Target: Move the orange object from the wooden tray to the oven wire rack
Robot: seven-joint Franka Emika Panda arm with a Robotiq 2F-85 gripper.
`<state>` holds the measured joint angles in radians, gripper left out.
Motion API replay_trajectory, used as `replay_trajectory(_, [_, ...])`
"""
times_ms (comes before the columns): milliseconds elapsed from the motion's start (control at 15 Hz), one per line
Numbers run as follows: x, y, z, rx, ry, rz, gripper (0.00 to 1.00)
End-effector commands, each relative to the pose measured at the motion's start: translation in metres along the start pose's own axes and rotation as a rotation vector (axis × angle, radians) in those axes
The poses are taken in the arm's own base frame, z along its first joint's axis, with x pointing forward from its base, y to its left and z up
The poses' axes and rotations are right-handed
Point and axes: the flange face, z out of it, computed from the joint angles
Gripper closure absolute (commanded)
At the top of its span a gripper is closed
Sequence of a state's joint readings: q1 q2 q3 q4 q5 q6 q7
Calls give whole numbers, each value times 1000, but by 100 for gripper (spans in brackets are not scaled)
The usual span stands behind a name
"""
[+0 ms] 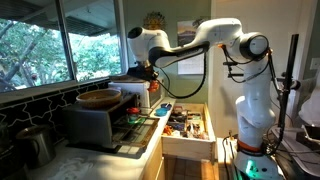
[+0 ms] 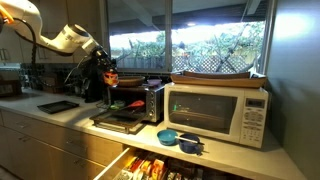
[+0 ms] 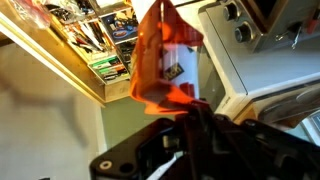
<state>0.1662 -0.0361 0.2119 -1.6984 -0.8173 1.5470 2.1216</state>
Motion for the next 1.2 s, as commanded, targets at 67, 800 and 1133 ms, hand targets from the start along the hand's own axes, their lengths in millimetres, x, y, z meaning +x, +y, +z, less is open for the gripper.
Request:
replay_trajectory(67, [-6, 2, 6, -3, 25, 0, 94])
replay_trajectory(800, [-70, -7, 55, 217, 27, -95, 98])
replay_trajectory(1133, [-85, 7, 83, 320, -77, -247, 98])
